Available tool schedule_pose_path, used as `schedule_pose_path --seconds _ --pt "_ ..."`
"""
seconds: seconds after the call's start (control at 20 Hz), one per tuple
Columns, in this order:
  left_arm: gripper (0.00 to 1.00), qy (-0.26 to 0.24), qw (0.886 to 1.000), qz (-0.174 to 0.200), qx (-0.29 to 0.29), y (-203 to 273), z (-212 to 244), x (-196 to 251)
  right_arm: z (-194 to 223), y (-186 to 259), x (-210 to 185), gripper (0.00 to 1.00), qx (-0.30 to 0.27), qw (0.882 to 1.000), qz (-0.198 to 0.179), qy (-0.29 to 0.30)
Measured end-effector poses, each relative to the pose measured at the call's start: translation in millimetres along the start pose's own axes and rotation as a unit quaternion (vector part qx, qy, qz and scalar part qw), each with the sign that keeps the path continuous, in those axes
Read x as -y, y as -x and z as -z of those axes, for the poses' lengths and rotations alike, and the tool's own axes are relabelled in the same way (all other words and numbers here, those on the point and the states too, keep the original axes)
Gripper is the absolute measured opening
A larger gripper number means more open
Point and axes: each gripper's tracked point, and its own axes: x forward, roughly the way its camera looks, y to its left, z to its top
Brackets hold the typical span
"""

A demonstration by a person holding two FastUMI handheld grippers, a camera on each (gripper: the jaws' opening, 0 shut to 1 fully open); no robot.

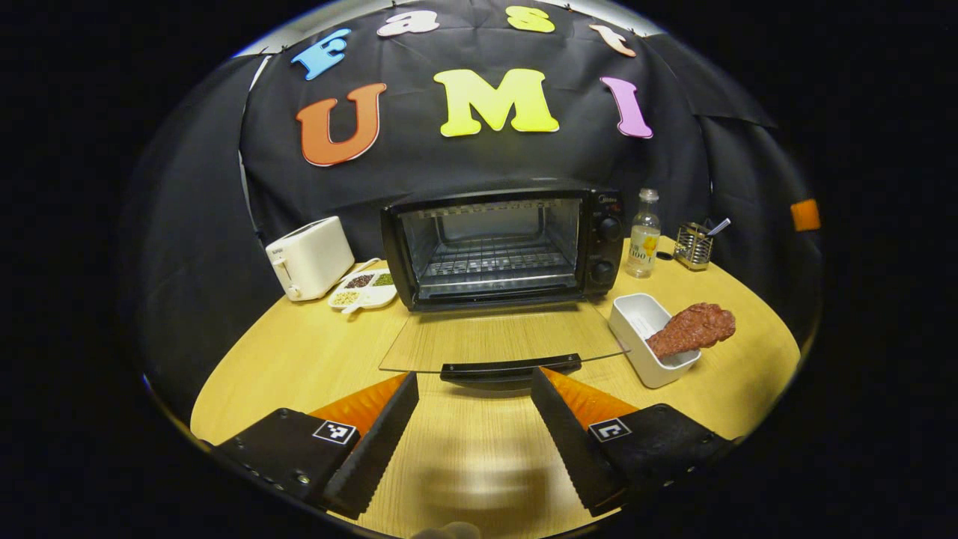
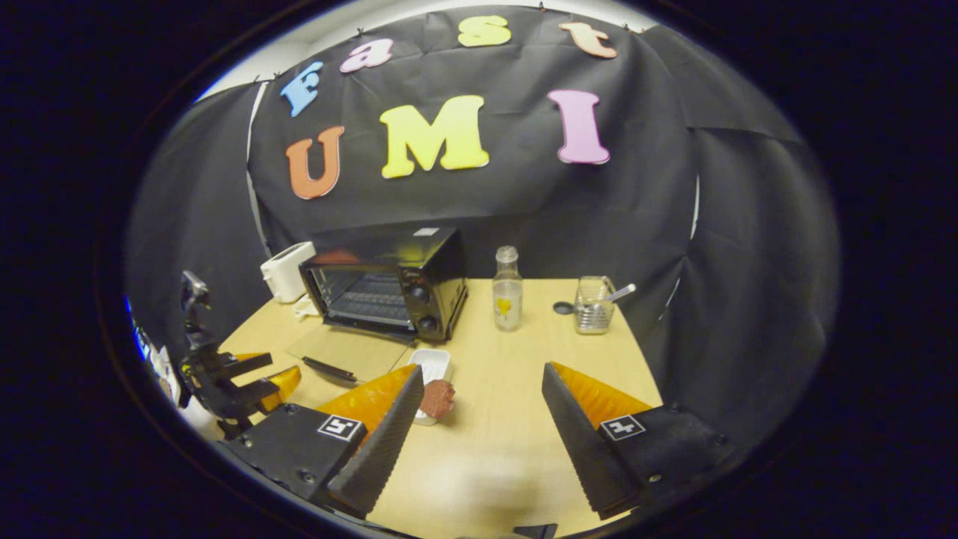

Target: Open the electric oven with the left hand, put the food in, and close the electric oven.

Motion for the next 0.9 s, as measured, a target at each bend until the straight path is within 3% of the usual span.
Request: schedule_pose_path --seconds 0.3,0.5,0.55,0.6,0.65,0.7,0.75,0.85,0.9 --pt "0.97 0.01 0.999 -0.051 0.005 54.9 -31.0 -19.2 47.7 -80.2 -17.3 0.91 -0.106 0.988 -0.09 -0.061" --pt "0.97 0.027 0.995 -0.092 0.011 86.2 -48.6 -27.1 80.6 -112.0 -33.7 0.75 -0.183 0.964 -0.138 -0.133" --pt "0.97 0.031 0.994 -0.102 0.012 93.6 -51.3 -28.4 83.9 -116.6 -37.9 0.6 -0.197 0.957 -0.149 -0.155" --pt "0.97 0.035 0.993 -0.111 0.014 100.0 -53.2 -30.0 90.7 -119.7 -43.0 0.62 -0.21 0.949 -0.159 -0.175" --pt "0.97 0.039 0.992 -0.119 0.017 105.0 -54.9 -32.5 92.3 -121.0 -46.9 0.42 -0.222 0.94 -0.169 -0.195" --pt "0.96 0.042 0.991 -0.126 0.016 109.8 -54.4 -33.9 92.8 -122.2 -50.5 0.42 -0.228 0.933 -0.176 -0.218" --pt "0.97 0.044 0.99 -0.132 0.015 114.8 -51.2 -35.3 92.1 -122.9 -51.2 0.3 -0.233 0.927 -0.176 -0.237" --pt "0.97 0.049 0.989 -0.139 0.017 123.1 -50.9 -38.8 92.6 -120.5 -52.6 0.17 -0.24 0.921 -0.176 -0.251" --pt "0.96 0.051 0.989 -0.141 0.019 126.8 -51.7 -41.4 91.1 -118.0 -54.3 0.18 -0.241 0.921 -0.177 -0.25"
